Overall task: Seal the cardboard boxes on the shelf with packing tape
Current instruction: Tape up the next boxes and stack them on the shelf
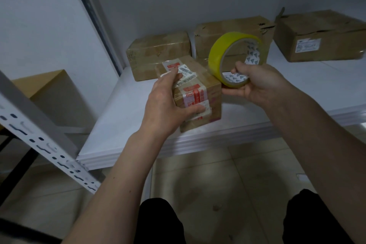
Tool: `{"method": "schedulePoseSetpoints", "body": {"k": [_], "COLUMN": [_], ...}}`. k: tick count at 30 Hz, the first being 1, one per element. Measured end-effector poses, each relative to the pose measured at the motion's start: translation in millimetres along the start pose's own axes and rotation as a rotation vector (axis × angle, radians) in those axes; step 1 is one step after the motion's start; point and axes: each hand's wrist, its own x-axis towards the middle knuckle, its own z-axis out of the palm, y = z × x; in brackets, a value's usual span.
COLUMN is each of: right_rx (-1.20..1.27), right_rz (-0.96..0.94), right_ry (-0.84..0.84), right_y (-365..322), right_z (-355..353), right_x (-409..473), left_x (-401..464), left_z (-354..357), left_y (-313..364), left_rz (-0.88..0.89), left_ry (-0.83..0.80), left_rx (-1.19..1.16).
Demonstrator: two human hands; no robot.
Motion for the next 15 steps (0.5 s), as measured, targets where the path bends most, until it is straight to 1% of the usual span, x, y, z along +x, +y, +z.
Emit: {"method": "schedulePoseSetpoints", "body": {"k": [3,8,12,15], "right_rx": [0.051,0.100,0.113,0.140], "right_rz": [0.054,0.079,0.099,0.143], "right_ry": [0.006,0.009,-0.020,-0.011], "right_y": [3.4,6.2,5.5,9.4], "right_z": [-3.8,-8.2,-11.4,-13.0], "right_x": [0.5,2.9,2.2,3.0], "left_x": [-0.9,-0.3,-0.3,-1.1], "left_z": [-0.5,-0.5,-0.2,-0.7], "left_y": [2.0,1.7,1.2,2.1], "left_rz": [-0.002,-0.002,-0.012,-0.013], "left_ry": [-0.002,-0.001,-0.008,-0.007], "left_rx": [-0.001,0.012,0.013,0.006]}}
